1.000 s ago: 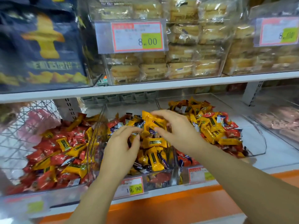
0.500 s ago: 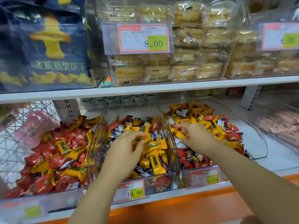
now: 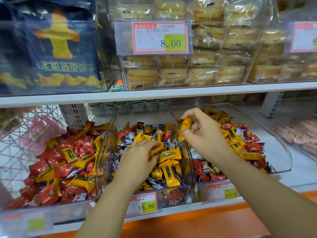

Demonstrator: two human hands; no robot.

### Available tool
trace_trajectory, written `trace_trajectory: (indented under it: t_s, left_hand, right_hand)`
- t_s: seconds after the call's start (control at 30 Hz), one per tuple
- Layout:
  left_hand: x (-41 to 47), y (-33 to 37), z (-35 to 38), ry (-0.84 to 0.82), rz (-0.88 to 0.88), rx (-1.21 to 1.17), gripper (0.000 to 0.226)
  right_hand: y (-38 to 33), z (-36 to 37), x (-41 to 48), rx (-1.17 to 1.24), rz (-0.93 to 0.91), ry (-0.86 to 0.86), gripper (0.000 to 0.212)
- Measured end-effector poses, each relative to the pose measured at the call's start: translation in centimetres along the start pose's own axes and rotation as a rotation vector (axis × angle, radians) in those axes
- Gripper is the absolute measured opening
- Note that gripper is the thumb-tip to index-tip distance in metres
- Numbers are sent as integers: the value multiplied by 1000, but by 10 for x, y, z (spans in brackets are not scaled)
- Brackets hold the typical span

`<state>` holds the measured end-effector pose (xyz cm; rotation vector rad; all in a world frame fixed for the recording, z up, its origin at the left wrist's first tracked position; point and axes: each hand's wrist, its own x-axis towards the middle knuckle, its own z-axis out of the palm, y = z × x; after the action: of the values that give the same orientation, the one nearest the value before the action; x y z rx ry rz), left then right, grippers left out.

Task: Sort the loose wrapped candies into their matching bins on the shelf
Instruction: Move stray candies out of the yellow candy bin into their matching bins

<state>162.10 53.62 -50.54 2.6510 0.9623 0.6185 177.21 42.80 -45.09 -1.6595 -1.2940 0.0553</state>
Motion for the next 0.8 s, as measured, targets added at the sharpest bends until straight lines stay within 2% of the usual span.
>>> trace_trajectory:
  t_s: [0.13, 0.2, 0.27, 0.33, 0.43, 0.5, 0.6, 0.7, 0.8]
  left_hand:
    - [0, -2, -1, 35, -19, -43, 38]
    - [0, -3, 0, 0, -18, -30, 41]
    - [0, -2, 1, -39, -21, -13, 45]
    - [1, 1, 3, -19, -7, -8, 47]
    - [2, 5, 5, 24, 19, -8, 44]
    - [2, 7, 8, 7, 12, -21, 43]
    - [3, 5, 12, -3, -7, -43, 52]
    - [9, 4, 13, -2, -57, -70, 64]
    - [12, 4, 13, -71, -93, -75, 56]
  right_hand:
    - [19, -8, 3, -138, 81, 123, 18]
    - [30, -13, 2, -234, 115, 116, 18]
    - [41, -18, 1, -331, 160, 39, 23]
    - [49, -25, 0, -436, 191, -45, 38]
    - [49, -35, -2, -522, 95, -109, 35]
    - [48, -35, -7, -496, 71, -304, 35]
    - [52, -22, -13, -582, 97, -595, 53]
    - [55, -20, -9, -572, 101, -568, 49]
    - [55, -21, -5, -533, 95, -500, 29]
